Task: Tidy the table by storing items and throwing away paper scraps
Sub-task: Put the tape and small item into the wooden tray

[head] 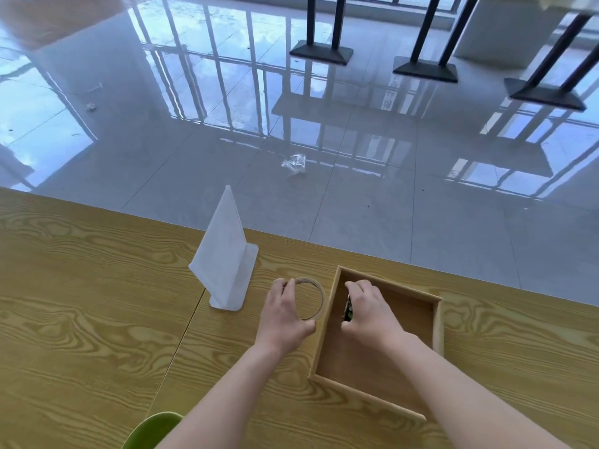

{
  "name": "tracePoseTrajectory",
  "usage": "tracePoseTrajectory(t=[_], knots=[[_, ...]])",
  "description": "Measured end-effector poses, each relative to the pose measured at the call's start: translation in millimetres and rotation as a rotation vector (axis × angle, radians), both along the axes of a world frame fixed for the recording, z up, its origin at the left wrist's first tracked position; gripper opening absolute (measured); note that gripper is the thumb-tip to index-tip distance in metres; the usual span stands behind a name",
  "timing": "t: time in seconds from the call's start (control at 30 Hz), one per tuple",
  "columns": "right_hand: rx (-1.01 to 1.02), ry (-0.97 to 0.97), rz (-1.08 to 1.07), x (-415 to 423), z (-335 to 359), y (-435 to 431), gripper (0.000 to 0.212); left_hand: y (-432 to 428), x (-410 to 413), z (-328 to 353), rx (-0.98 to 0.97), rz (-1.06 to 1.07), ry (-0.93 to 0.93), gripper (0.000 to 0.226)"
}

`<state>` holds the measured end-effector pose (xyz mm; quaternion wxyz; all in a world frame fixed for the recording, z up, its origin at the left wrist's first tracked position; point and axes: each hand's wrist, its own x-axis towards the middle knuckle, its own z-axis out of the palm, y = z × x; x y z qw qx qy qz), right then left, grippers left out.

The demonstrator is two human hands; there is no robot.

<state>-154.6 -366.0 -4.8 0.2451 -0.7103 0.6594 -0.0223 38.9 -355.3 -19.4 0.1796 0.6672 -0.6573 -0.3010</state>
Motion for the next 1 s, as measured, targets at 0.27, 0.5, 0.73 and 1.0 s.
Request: tracePoseTrajectory(t=[0.27, 0.5, 0.73, 1.0], knots=[[-0.029, -0.262, -0.100, 1.0, -14.1, 2.9, 0.085, 13.9, -5.0, 13.7, -0.043, -0.024, 0.013, 0.091], [0.028, -0.802, -0.540, -16.3, -3.4, 22.7, 0.039, 21.8, -24.5, 18.8, -0.127, -0.157, -0.050, 0.088], [-0.037, -0.681, -0.647, -40.0, -10.2, 40.7, 0.016, 27.3, -64.3, 15.0, -0.148, -0.328, -0.071, 0.091], [-0.058, -0.439, -0.791, -57.6, -27.0, 48.4, 0.016, 37.2, -40.4, -4.6, 0.064, -0.125, -0.090, 0.082]])
